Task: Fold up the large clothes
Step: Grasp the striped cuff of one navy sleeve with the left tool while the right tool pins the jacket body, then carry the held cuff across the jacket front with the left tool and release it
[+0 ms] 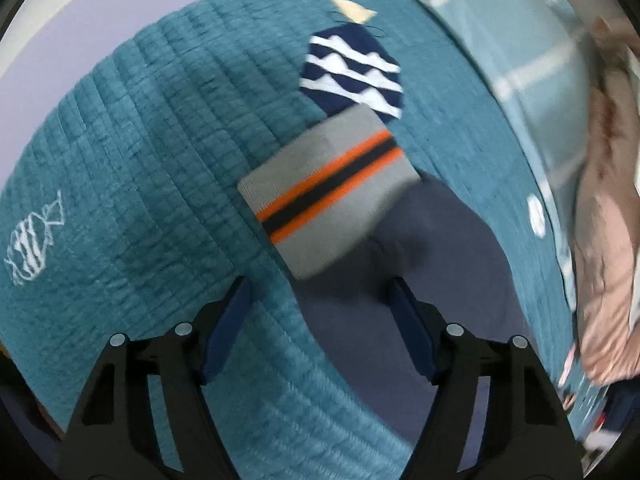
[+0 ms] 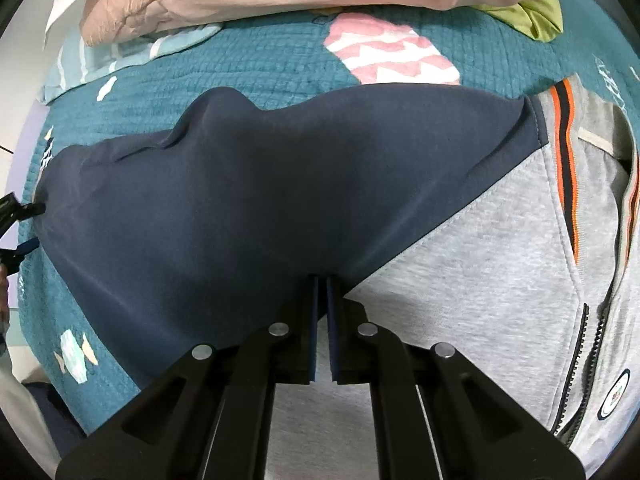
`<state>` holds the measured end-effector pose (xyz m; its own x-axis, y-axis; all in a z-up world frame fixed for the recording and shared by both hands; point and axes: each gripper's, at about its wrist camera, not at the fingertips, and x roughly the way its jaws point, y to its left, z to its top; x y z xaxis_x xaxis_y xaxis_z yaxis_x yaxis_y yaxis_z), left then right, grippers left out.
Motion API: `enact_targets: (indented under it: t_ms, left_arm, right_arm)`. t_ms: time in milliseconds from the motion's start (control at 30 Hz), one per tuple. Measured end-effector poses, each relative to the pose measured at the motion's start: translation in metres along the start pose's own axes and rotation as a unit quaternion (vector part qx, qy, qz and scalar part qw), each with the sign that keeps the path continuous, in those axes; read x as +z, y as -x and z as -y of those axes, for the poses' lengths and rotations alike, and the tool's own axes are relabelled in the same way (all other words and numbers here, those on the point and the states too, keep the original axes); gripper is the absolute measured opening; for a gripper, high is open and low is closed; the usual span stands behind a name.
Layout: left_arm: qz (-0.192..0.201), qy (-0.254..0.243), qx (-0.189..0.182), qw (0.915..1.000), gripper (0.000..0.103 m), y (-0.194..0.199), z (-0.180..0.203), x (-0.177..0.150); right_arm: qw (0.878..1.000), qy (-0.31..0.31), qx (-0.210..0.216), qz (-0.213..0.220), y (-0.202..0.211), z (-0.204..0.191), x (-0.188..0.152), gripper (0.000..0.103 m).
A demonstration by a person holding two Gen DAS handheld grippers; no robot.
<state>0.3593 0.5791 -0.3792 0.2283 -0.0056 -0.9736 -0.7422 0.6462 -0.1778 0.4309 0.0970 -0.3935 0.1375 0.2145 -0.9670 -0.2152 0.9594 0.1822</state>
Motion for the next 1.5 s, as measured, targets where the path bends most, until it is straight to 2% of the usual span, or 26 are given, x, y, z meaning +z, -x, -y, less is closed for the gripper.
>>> enact_targets:
  t_ms: [33, 67, 133, 200, 267, 367, 467, 667, 1000, 1133, 1233, 1267, 1367, 1500]
  left_arm:
    - [0.013, -0.002, 0.005, 0.9999, 0.070, 0.003, 0.003, 0.001]
    - [0.023, -0.006, 0.008, 0.9997, 0.061, 0.004, 0.006, 0.002]
    - [0.031, -0.005, 0.002, 0.9995, 0.050, 0.002, 0.008, 0.004]
    - [0.034, -0.001, 0.005, 0.9994, 0.046, 0.003, 0.011, 0.002]
    - [0.037, -0.007, 0.003, 0.9993, 0.029, 0.007, 0.017, -0.001]
    - [0.034, -0.006, 0.001, 0.9994, 0.021, 0.016, 0.026, -0.005]
    - [0.048, -0.016, 0.003, 0.9987, 0.019, 0.032, 0.034, -0.010]
    - [0.072, -0.050, 0.003, 0.9961, 0.018, 0.068, 0.052, -0.023]
    - [0.123, -0.115, 0.008, 0.9857, 0.017, 0.138, 0.099, -0.068]
    - [0.138, -0.152, 0.007, 0.9786, 0.018, 0.166, 0.134, -0.100]
    - [0.144, -0.181, 0.007, 0.9729, 0.018, 0.178, 0.159, -0.124]
    - [0.149, -0.194, 0.009, 0.9696, 0.018, 0.183, 0.170, -0.134]
    - [0.153, -0.219, 0.003, 0.9636, 0.018, 0.193, 0.194, -0.161]
    - [0.155, -0.254, -0.001, 0.9547, 0.018, 0.200, 0.226, -0.196]
  right_arm:
    - [1.000, 0.002, -0.008, 0.004, -0.001, -0.002, 0.000, 0.003]
    - [1.000, 0.005, -0.014, 0.007, -0.005, -0.005, -0.003, 0.003]
    - [0.999, 0.014, -0.028, 0.013, -0.007, -0.010, -0.003, 0.003]
    - [0.999, 0.021, -0.036, 0.020, -0.009, -0.012, -0.003, 0.003]
    - [0.999, 0.022, -0.038, 0.024, -0.010, -0.012, -0.002, 0.003]
    - [0.999, 0.022, -0.036, 0.021, -0.013, -0.009, 0.002, 0.003]
    - [0.999, 0.025, -0.033, 0.020, -0.008, -0.006, 0.008, 0.003]
    - [0.998, 0.037, -0.035, 0.021, -0.009, -0.022, -0.012, 0.003]
    - [0.999, -0.010, 0.033, -0.001, -0.010, 0.003, -0.001, 0.003]
    - [0.999, -0.014, 0.048, -0.002, -0.004, 0.009, 0.002, 0.003]
    - [0.996, -0.044, 0.081, -0.005, 0.009, 0.021, -0.002, 0.003]
    - [0.995, -0.049, 0.084, -0.001, 0.019, 0.017, -0.014, 0.003]
    - [0.995, -0.049, 0.088, 0.016, 0.041, 0.025, -0.022, 0.003]
    - [0.992, -0.067, 0.102, 0.043, 0.074, 0.048, -0.038, 0.003]
